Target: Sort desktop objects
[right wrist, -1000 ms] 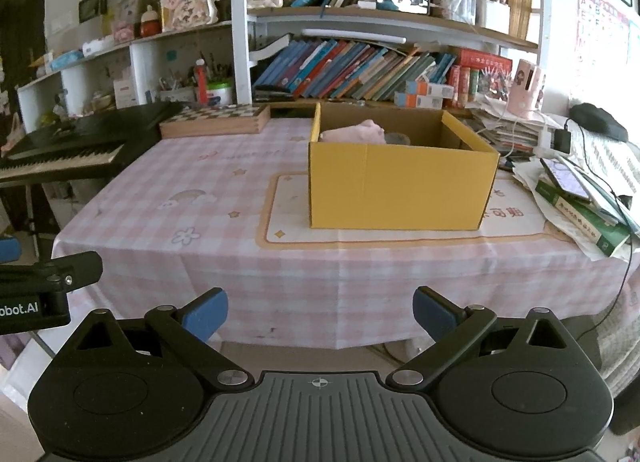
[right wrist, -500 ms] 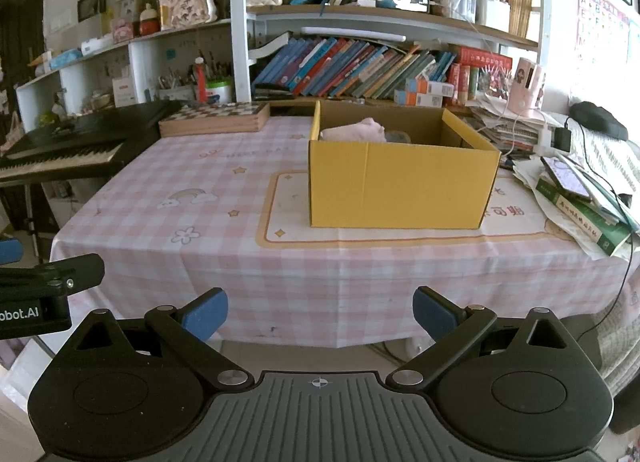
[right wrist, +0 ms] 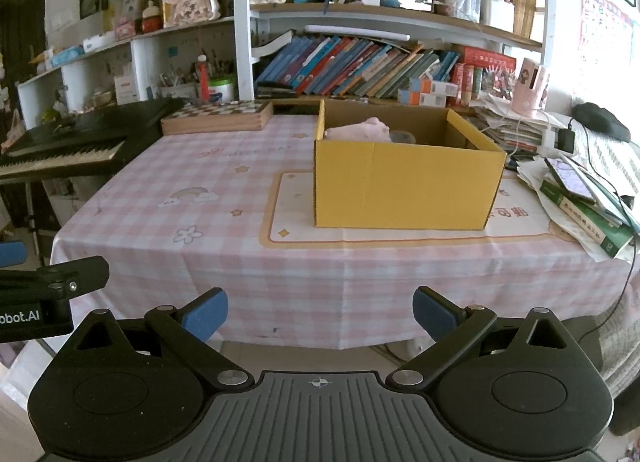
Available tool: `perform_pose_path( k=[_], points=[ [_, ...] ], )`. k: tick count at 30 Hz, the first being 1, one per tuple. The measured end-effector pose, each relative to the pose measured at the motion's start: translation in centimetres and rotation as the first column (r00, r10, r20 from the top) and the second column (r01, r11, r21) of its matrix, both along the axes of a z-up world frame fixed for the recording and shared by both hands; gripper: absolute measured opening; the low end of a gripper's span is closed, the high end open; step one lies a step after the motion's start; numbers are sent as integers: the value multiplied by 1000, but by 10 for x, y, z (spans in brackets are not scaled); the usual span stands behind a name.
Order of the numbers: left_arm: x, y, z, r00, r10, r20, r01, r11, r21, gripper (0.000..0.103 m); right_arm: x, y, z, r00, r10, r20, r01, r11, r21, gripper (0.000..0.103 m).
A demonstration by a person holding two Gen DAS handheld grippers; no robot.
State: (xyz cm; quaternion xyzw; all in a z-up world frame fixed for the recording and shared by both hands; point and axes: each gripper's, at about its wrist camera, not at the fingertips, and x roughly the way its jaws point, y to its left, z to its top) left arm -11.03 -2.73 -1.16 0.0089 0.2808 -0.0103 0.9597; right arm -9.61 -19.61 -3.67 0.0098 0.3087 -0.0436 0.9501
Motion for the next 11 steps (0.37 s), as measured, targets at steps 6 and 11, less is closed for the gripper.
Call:
perform_pose_path(
  k=[6,11],
  points=[
    [0,-3,-4,1000,-28,-2,28,999,-28,103,2,1,0,1000,-1,-7,1,1000,0,100],
    [4,0,-5,1000,-21,-10,20,999,-29,103,5,0,-1,1000,-2,-17,2,1000,1,100]
  ],
)
